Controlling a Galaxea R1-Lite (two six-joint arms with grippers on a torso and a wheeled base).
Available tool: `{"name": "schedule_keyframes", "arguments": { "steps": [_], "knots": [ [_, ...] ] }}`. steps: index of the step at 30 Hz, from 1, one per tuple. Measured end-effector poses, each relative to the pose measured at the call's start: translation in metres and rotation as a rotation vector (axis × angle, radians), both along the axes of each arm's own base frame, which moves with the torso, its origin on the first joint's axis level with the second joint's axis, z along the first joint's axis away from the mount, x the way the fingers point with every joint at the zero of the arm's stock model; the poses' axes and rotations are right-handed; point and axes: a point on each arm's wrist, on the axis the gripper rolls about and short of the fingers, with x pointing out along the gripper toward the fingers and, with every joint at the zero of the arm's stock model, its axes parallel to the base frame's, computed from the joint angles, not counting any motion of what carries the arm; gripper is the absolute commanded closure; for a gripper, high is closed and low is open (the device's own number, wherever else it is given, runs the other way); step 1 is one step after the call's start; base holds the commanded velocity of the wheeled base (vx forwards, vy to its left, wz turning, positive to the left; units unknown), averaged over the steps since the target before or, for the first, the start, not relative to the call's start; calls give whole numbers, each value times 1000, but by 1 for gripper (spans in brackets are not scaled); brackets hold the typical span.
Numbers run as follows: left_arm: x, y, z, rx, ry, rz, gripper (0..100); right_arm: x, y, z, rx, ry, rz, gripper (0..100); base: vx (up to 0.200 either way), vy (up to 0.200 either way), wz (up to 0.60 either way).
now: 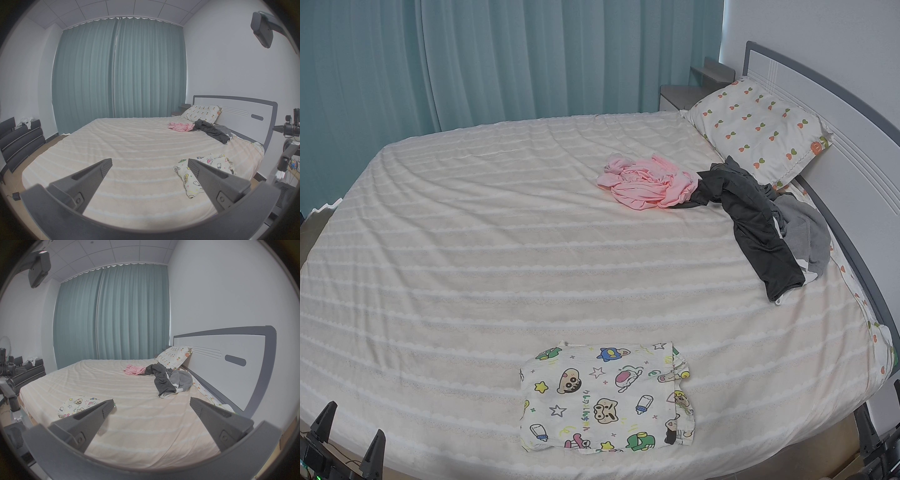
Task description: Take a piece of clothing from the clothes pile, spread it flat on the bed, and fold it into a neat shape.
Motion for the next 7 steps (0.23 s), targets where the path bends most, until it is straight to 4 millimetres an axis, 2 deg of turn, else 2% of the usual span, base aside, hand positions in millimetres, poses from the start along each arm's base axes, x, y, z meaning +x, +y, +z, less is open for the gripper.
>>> {"name": "schedule_keyframes", "arguments": {
  "steps": [7],
  "knots": [
    [0, 1, 0, -22, -4, 36, 0, 0, 0, 0, 21, 1, -3, 0, 0, 0, 0]
  ]
}}
